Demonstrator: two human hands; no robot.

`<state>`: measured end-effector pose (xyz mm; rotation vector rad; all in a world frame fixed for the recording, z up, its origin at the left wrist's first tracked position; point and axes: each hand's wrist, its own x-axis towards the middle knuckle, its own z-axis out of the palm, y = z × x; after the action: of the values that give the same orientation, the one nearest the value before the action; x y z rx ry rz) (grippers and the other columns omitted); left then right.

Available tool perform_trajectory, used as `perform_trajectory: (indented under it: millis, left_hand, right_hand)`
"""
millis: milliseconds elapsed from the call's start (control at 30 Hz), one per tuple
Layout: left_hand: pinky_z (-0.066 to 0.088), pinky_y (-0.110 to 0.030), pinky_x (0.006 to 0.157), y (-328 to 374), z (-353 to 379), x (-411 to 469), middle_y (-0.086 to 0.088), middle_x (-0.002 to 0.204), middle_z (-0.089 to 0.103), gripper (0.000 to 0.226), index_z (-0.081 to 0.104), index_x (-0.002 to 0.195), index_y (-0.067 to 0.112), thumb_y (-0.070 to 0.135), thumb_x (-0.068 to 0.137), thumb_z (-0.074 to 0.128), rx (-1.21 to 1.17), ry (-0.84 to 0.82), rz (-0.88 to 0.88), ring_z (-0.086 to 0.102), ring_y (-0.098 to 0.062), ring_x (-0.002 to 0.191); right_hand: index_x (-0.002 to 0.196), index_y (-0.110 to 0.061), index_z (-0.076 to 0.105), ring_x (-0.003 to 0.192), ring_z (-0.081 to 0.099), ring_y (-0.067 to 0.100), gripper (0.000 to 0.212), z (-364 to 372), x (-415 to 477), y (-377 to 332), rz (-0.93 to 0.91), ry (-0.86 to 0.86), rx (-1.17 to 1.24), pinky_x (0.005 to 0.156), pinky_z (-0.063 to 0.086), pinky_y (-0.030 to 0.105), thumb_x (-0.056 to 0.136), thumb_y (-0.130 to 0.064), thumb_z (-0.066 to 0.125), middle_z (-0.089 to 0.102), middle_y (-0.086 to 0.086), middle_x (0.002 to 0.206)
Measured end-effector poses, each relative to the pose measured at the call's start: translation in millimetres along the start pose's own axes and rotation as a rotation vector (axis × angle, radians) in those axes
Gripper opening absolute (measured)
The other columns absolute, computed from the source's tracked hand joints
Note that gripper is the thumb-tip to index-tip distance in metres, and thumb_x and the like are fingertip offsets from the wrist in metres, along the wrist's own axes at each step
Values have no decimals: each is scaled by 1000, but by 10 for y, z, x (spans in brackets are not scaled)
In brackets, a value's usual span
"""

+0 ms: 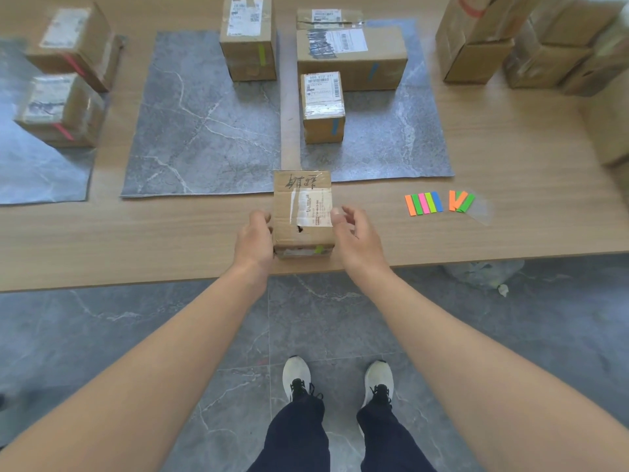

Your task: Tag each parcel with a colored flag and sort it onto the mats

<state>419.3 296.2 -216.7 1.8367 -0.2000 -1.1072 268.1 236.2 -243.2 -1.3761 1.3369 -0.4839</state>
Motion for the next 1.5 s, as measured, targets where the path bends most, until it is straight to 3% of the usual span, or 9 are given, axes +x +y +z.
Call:
perform_trajectory:
  millis: [100,200,333,533,767,900,1033,1133,1500]
  left_hand:
    - [43,-33,74,39,0,11,3,81,66,40,63,81,25,38,100,30,-17,-70,-6,55,-18,79]
    - [43,-35,78,153,-30,8,6,79,67,43,63,72,29,44,96,30,16,-90,4,56,-19,81]
    - [49,-35,85,400,-54,-12,4,84,69,40,68,87,26,43,97,33,-4,-94,0,60,-20,82]
    - [50,-42,93,793,-157,-52,-1,90,70,38,67,96,27,43,96,32,4,-105,48,61,-24,88]
    - [49,-38,84,1281,-233,11,-3,85,65,34,65,100,26,38,98,34,-32,-95,111,59,-25,83]
    - [49,-35,78,1457,-246,168,-4,81,64,39,67,108,22,37,98,33,-54,-83,98,59,-24,79]
    - [48,-27,66,1595,-227,366,1,79,67,35,64,100,24,35,102,31,-82,-35,89,60,-21,75]
    - [49,-26,65,1700,-229,569,1,88,69,38,63,113,22,37,103,30,-76,2,76,62,-20,78]
    - [51,-30,75,1954,-330,1220,-2,96,68,37,62,116,19,38,104,33,-113,64,-18,64,-20,84]
  right_hand:
    - [110,-31,72,110,66,12,48,57,30,-85,139,-74,118,101,51,40,97,-62,37,73,-13,115]
    - [106,-31,70,109,65,12,43,60,6,-212,146,-30,100,105,49,42,101,-57,36,73,-12,114]
    - [109,-21,69,103,66,14,50,42,-8,-475,148,38,60,100,51,41,101,-57,35,73,-6,108]
    - [112,-24,66,102,64,12,41,6,15,-905,93,88,85,94,51,37,105,-52,36,70,-8,107]
    - [108,-11,66,104,67,24,56,46,232,-1376,44,90,81,96,53,45,100,-58,36,72,8,111]
    - [107,-7,64,91,63,20,52,88,480,-1513,32,61,66,82,50,38,104,-52,37,70,12,109]
    - [107,-13,64,97,63,18,47,156,821,-1614,27,2,59,90,50,39,105,-51,38,70,5,107]
    - [108,-23,61,95,58,9,36,240,1091,-1682,27,-45,61,89,47,34,106,-50,38,64,-11,100]
    - [109,-25,58,98,58,11,33,578,1774,-1861,65,-137,2,88,46,35,107,-51,37,62,-9,101]
